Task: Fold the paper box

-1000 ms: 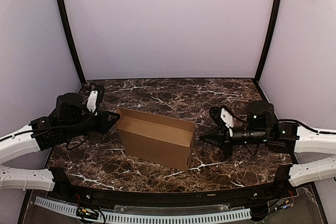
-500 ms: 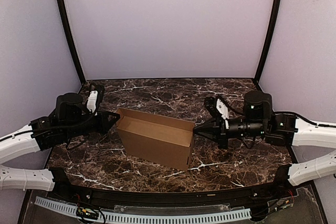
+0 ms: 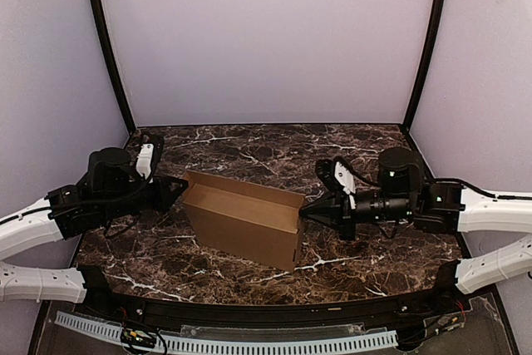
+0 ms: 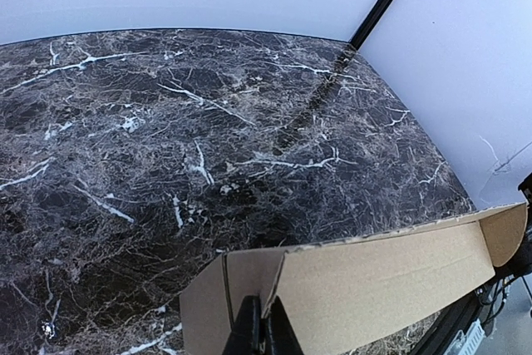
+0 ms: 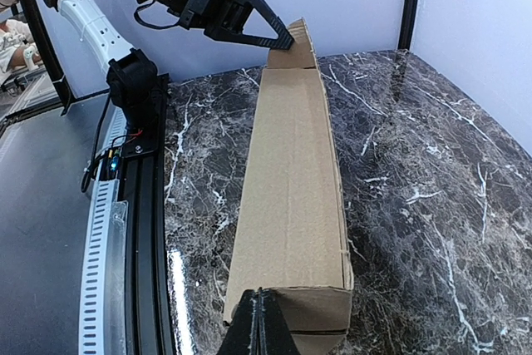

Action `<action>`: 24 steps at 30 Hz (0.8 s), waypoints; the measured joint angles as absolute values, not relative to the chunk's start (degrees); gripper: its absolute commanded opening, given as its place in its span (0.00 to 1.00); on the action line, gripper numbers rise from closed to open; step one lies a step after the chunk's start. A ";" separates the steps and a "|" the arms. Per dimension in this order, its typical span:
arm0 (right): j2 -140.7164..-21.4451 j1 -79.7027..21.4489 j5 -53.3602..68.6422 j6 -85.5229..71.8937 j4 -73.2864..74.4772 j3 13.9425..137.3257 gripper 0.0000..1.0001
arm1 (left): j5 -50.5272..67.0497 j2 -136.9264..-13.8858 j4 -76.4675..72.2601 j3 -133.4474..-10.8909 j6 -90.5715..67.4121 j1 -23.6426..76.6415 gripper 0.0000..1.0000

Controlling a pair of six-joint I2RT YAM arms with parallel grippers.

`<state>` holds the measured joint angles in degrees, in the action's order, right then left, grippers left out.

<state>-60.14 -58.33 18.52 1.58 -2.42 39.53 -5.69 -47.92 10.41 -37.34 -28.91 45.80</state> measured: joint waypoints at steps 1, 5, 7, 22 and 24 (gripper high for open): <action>-60.42 -58.52 18.28 1.61 -2.68 39.53 0.00 | -5.89 -47.92 10.44 -37.34 -28.91 45.84 0.01; -60.84 -59.00 17.61 1.61 -3.20 39.51 0.00 | -6.70 -47.88 10.55 -37.34 -28.91 45.98 0.01; -60.84 -59.33 16.84 1.61 -3.22 39.35 0.00 | -7.05 -47.81 10.61 -37.34 -28.91 46.17 0.01; -59.72 -62.94 11.60 -0.05 -1.15 33.82 0.00 | -15.94 -46.76 8.56 -34.13 -29.21 53.43 0.01; -59.27 -63.11 11.14 -0.34 -0.64 33.78 0.00 | -16.69 -46.68 8.23 -33.80 -29.28 54.17 0.01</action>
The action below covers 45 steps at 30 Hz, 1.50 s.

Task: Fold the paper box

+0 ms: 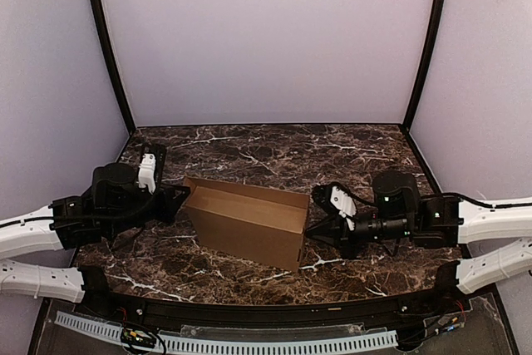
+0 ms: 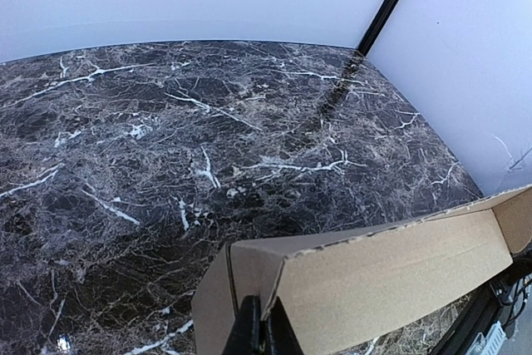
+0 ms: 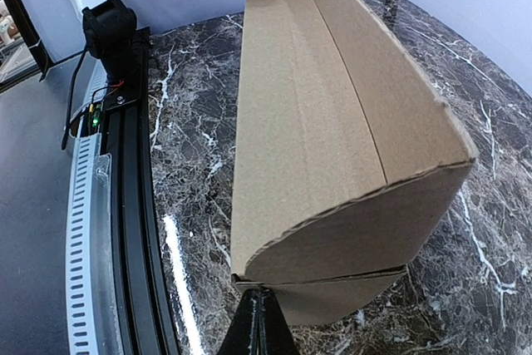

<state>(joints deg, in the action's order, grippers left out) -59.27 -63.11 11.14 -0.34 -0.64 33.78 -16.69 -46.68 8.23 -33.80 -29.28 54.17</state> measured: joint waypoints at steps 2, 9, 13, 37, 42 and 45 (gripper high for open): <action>-58.70 -63.18 10.50 -0.60 0.08 33.78 0.00 | -17.06 -46.52 8.08 -33.54 -29.39 54.68 0.01; -55.59 -63.35 9.50 -0.67 1.41 34.50 0.02 | -17.04 -46.37 8.10 -33.32 -29.43 55.55 0.01; -54.30 -63.37 9.08 0.62 3.22 37.60 0.03 | -17.04 -46.39 8.23 -33.32 -29.43 55.59 0.01; -59.61 -61.04 -0.45 6.59 2.83 46.06 0.00 | -17.17 -46.44 9.21 -33.74 -29.36 55.90 0.01; -59.59 -60.86 4.23 4.67 0.32 44.10 0.00 | -17.30 -46.52 9.50 -33.82 -29.36 56.10 0.01; -59.18 -61.28 6.13 3.42 -2.13 42.52 0.00 | -17.52 -46.57 9.52 -33.85 -29.36 56.14 0.01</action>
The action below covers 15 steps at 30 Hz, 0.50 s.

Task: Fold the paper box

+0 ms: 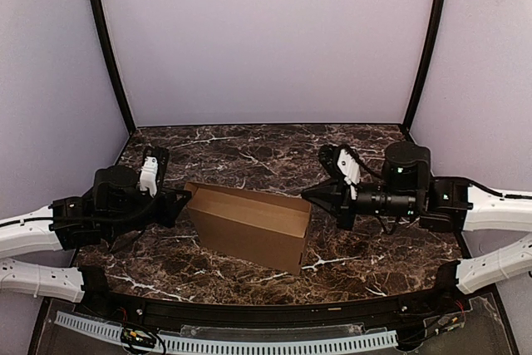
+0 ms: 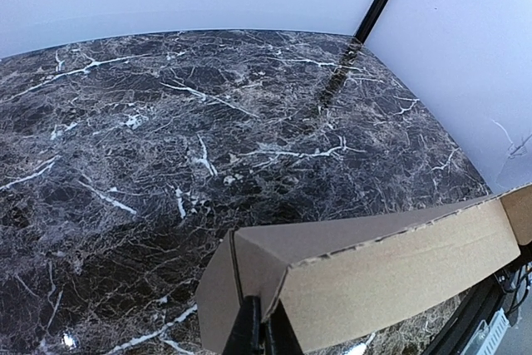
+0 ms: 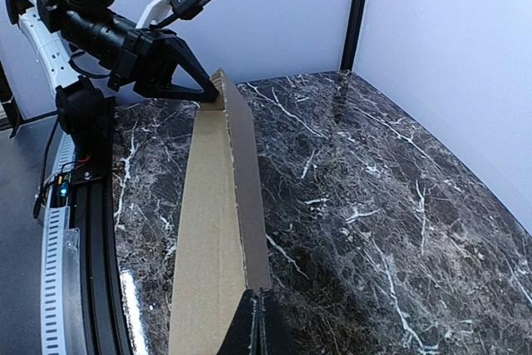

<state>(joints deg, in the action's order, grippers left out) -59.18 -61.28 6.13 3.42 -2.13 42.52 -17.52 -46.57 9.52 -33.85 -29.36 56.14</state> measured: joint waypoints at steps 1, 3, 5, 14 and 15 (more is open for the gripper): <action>-59.00 -61.49 6.46 3.03 -2.70 42.09 0.00 | -17.56 -46.59 9.52 -33.93 -29.36 56.14 0.01; -58.70 -61.95 7.01 2.31 -3.97 41.19 0.00 | -17.69 -46.72 9.61 -34.15 -29.36 56.16 0.01; -58.43 -62.33 7.29 1.30 -5.48 40.12 0.00 | -17.85 -46.87 9.87 -34.35 -29.36 56.16 0.01; -57.10 -65.52 7.31 -3.38 -15.09 33.91 0.00 | -18.17 -47.70 9.93 -34.72 -29.36 56.16 0.01; -56.99 -66.04 7.18 -3.55 -15.46 33.82 0.00 | -18.24 -47.90 9.93 -34.83 -29.36 56.16 0.01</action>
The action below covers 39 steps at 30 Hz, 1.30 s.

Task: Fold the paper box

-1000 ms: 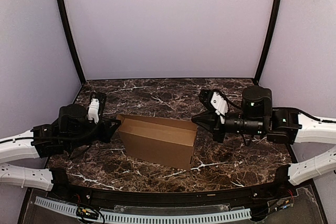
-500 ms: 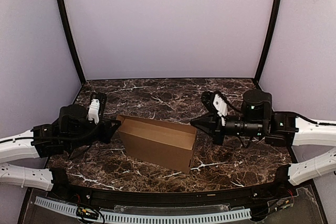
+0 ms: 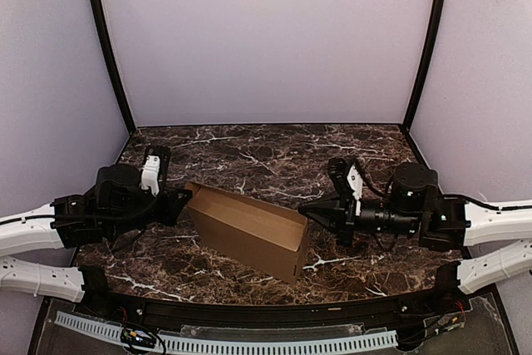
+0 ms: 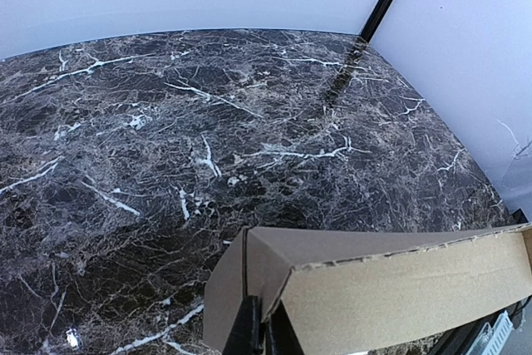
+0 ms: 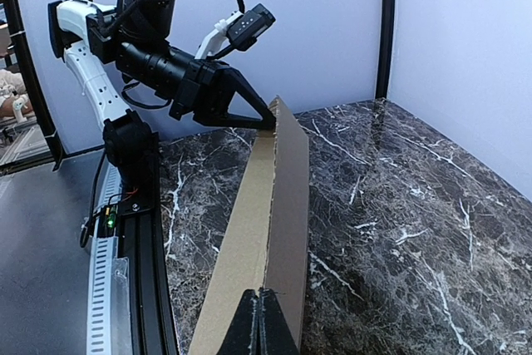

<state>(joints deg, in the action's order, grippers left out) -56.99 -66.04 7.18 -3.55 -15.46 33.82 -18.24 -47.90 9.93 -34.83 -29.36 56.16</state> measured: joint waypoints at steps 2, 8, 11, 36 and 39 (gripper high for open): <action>-56.47 -66.81 6.28 -3.66 -15.27 33.85 0.00 | -18.39 -48.36 9.93 -35.00 -29.39 56.16 0.01; -54.26 -67.33 0.73 -3.20 -7.03 36.69 0.13 | -18.31 -49.19 9.85 -35.27 -29.61 56.55 0.01; -52.51 -67.46 -4.32 -3.49 0.21 39.40 0.38 | -18.31 -49.17 9.89 -35.27 -30.11 56.55 0.01; -61.49 -66.85 -15.33 -12.80 16.95 53.19 0.49 | -30.57 -53.58 16.03 -38.94 -44.03 62.92 0.01; -64.73 -66.59 -16.88 -12.78 16.73 55.05 0.48 | -32.32 -55.96 17.30 -40.99 -44.95 64.69 0.01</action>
